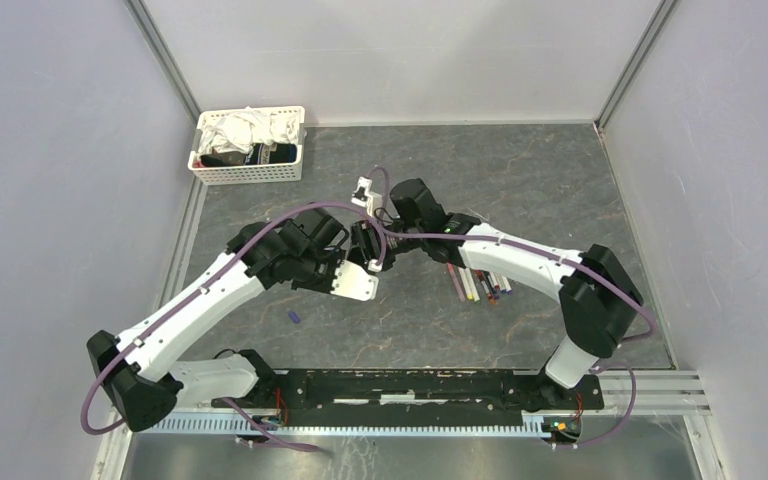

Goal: Open the pen caps
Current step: Open the pen cap from the pen.

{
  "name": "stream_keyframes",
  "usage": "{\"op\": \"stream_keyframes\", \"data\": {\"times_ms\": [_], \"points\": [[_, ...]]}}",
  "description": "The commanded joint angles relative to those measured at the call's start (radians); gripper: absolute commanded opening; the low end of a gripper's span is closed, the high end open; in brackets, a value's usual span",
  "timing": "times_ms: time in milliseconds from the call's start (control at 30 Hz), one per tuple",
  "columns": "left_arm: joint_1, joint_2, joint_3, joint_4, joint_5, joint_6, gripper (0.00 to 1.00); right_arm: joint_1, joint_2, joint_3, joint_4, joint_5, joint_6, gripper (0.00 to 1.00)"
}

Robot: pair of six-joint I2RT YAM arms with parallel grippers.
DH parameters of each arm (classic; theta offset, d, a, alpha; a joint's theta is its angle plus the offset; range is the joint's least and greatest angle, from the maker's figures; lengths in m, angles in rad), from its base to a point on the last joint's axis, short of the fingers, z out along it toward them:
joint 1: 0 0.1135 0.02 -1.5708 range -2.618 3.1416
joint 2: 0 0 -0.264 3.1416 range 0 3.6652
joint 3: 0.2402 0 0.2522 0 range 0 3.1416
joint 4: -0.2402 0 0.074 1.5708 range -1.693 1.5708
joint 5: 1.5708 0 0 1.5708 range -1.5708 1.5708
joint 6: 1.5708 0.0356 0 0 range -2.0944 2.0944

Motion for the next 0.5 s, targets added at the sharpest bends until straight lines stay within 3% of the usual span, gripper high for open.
{"op": "stream_keyframes", "data": {"times_ms": [0,100,300,367,467], "points": [[-0.017,0.012,0.052,0.001,-0.014,0.027,0.02,0.034,0.035,0.068,0.037,-0.056,-0.013,0.63],[-0.022,0.017,0.063,0.002,-0.006,0.020,0.02,0.040,0.045,0.066,0.060,-0.085,-0.013,0.51],[-0.037,0.013,0.083,-0.005,0.042,-0.003,0.06,0.039,0.015,0.020,0.151,-0.106,-0.015,0.11],[-0.041,0.016,0.091,-0.015,0.067,-0.011,0.17,0.031,0.005,0.007,0.157,-0.106,-0.024,0.00],[-0.043,0.014,0.102,-0.030,0.111,-0.031,0.48,0.013,-0.015,-0.027,0.165,-0.108,-0.033,0.00]]}}
